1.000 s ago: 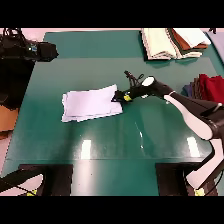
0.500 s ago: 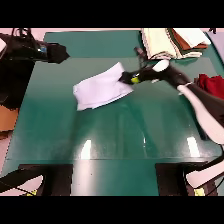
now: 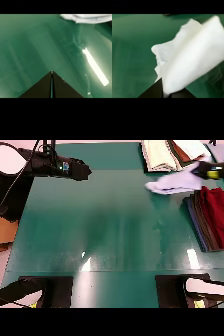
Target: Fold the shirts.
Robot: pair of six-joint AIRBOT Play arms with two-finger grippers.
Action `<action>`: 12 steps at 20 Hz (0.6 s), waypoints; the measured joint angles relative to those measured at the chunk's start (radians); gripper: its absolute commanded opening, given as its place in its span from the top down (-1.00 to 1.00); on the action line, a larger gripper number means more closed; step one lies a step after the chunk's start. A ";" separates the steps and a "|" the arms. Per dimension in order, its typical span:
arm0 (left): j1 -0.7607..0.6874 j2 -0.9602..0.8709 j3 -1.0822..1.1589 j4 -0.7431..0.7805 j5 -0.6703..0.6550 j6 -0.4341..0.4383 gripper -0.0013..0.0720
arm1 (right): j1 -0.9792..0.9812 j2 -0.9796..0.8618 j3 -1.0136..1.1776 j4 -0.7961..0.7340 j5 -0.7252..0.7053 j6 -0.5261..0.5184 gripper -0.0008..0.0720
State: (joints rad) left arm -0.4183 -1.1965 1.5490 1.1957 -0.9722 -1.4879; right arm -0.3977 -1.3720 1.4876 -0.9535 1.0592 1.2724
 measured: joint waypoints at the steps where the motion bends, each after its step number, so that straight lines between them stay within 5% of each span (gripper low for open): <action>1: -0.003 0.000 0.000 -0.002 0.001 -0.003 0.89 | -0.058 0.005 0.000 -0.002 0.000 -0.008 0.92; 12: -0.012 0.000 0.000 -0.007 0.006 -0.053 0.89 | -0.284 -0.016 0.085 0.185 -0.159 -0.145 0.93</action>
State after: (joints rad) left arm -0.4305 -1.1965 1.5490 1.1885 -0.9661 -1.5406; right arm -0.6819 -1.3880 1.5730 -0.7685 0.8997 1.1271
